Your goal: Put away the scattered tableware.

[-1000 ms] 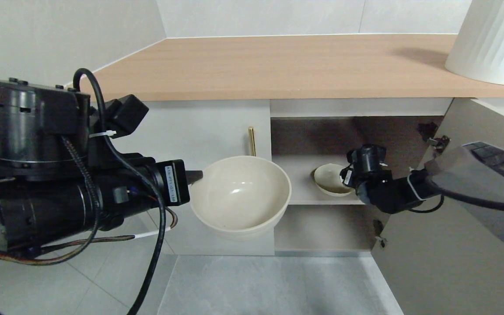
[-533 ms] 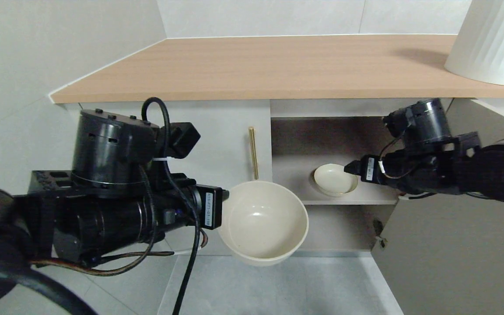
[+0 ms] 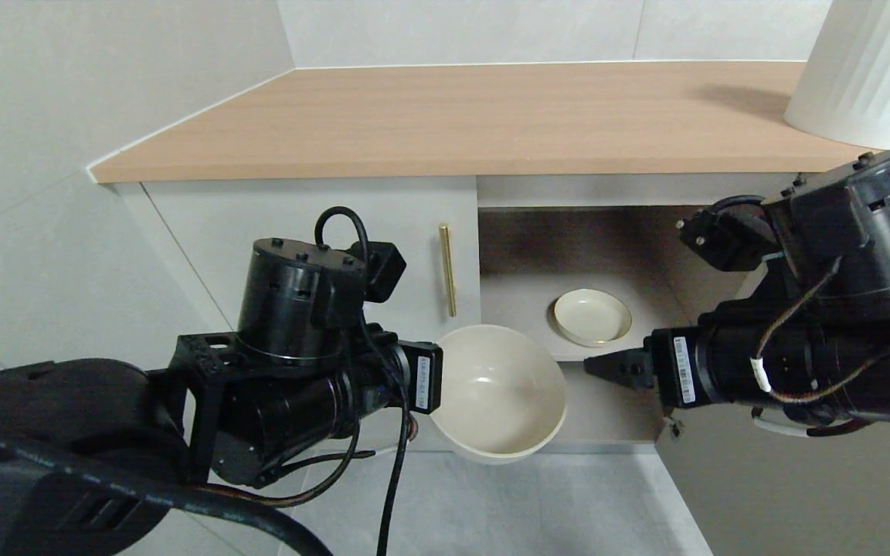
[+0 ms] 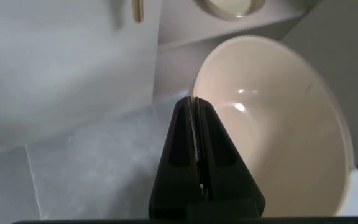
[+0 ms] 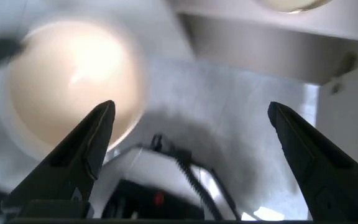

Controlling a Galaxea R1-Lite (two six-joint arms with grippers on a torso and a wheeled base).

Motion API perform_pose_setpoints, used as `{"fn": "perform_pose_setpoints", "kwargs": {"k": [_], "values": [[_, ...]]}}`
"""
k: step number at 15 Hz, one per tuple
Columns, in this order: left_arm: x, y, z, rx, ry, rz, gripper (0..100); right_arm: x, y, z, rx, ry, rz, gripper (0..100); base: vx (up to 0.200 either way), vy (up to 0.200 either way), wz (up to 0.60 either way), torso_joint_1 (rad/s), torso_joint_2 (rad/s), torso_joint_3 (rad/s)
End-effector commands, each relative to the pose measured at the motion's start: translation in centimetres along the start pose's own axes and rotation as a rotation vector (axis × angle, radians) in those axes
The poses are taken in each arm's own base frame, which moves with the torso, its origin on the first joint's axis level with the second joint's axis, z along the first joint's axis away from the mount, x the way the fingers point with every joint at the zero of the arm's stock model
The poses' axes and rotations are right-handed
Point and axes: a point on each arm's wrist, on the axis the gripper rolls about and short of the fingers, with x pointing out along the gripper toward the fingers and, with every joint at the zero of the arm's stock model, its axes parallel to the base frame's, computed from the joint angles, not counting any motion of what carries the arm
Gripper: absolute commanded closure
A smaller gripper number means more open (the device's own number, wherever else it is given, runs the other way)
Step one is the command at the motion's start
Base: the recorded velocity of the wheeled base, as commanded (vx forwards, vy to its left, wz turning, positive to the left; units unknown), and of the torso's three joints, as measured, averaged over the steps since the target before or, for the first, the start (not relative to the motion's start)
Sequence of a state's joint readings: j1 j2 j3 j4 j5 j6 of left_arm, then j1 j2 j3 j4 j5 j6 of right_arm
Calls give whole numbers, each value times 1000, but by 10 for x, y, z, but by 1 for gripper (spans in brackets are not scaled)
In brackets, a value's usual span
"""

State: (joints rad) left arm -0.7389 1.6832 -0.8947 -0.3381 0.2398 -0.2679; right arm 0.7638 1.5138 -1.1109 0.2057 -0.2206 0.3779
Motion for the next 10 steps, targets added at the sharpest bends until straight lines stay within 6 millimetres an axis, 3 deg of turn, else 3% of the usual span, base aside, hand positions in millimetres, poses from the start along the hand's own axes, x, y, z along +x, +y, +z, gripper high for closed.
{"fn": "perform_pose_setpoints", "kwargs": {"k": [1,10], "values": [[1,-4,-6,9,10,-12,100,13,8,-12,-30,56,7,0,0,0,0,0,0,0],[-23,-18,-8,57,-39,-89,100,49,14,-18,-4,91,1,0,0,0,0,0,0,0]]}}
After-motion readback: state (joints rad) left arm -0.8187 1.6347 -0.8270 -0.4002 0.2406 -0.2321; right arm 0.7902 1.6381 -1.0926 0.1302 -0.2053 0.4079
